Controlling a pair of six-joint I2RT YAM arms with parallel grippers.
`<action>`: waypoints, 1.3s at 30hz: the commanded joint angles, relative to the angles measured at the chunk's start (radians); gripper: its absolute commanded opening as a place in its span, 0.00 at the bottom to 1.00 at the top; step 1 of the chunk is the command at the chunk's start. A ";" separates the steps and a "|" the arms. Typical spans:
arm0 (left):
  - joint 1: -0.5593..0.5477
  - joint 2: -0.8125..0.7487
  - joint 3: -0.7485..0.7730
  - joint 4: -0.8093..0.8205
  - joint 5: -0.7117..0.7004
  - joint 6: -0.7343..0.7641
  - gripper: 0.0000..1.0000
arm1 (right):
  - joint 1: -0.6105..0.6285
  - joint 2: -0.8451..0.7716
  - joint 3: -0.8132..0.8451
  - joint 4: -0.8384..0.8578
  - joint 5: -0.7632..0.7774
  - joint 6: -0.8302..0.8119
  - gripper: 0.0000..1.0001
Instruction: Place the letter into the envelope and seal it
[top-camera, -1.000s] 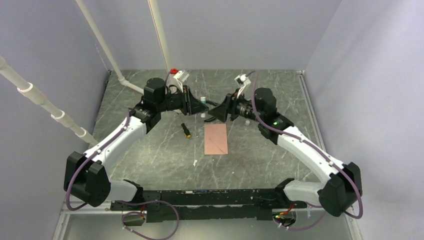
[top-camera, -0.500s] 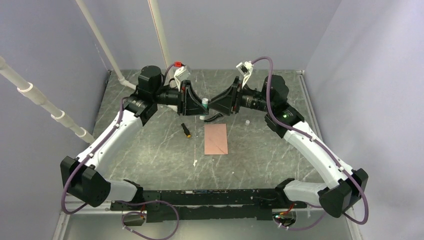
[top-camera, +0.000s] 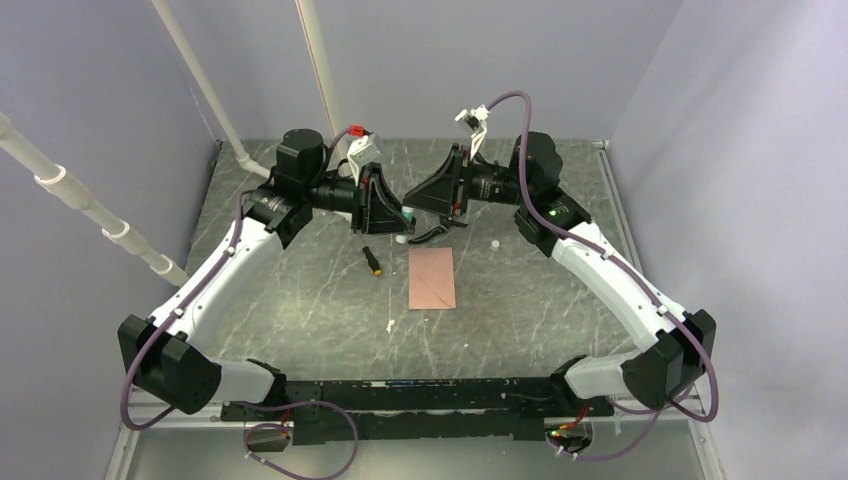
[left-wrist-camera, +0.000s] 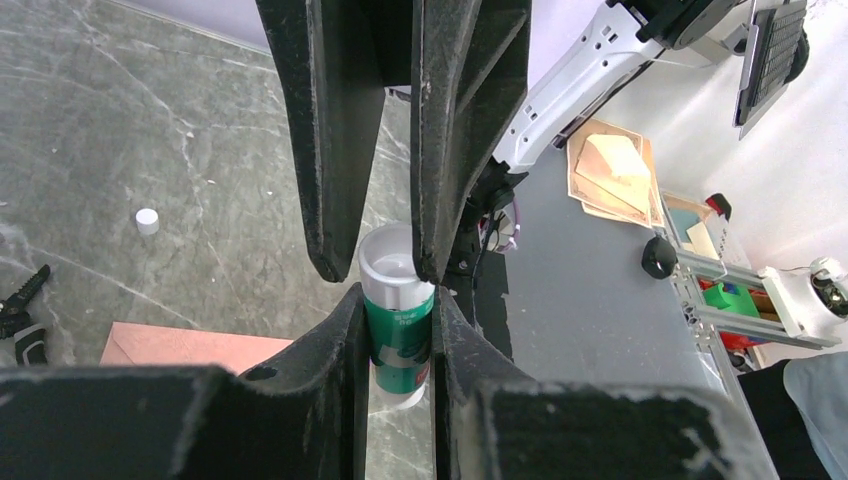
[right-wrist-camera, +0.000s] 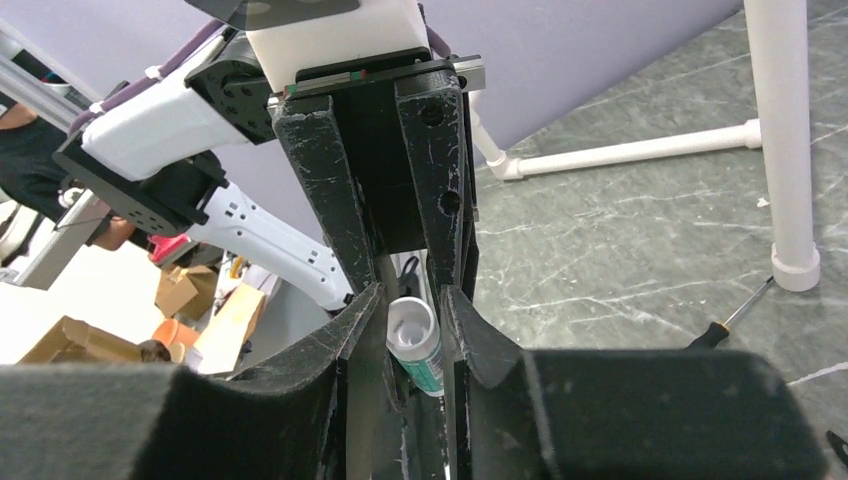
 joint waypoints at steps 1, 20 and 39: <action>0.002 -0.011 0.064 -0.028 0.000 0.060 0.02 | 0.008 -0.004 0.054 -0.024 -0.011 -0.044 0.30; 0.002 0.001 0.078 -0.072 -0.048 0.091 0.03 | 0.009 0.008 0.047 -0.035 -0.030 -0.037 0.23; 0.001 0.001 0.067 -0.318 -0.535 0.360 0.03 | 0.053 0.097 0.158 -0.514 0.750 0.203 0.00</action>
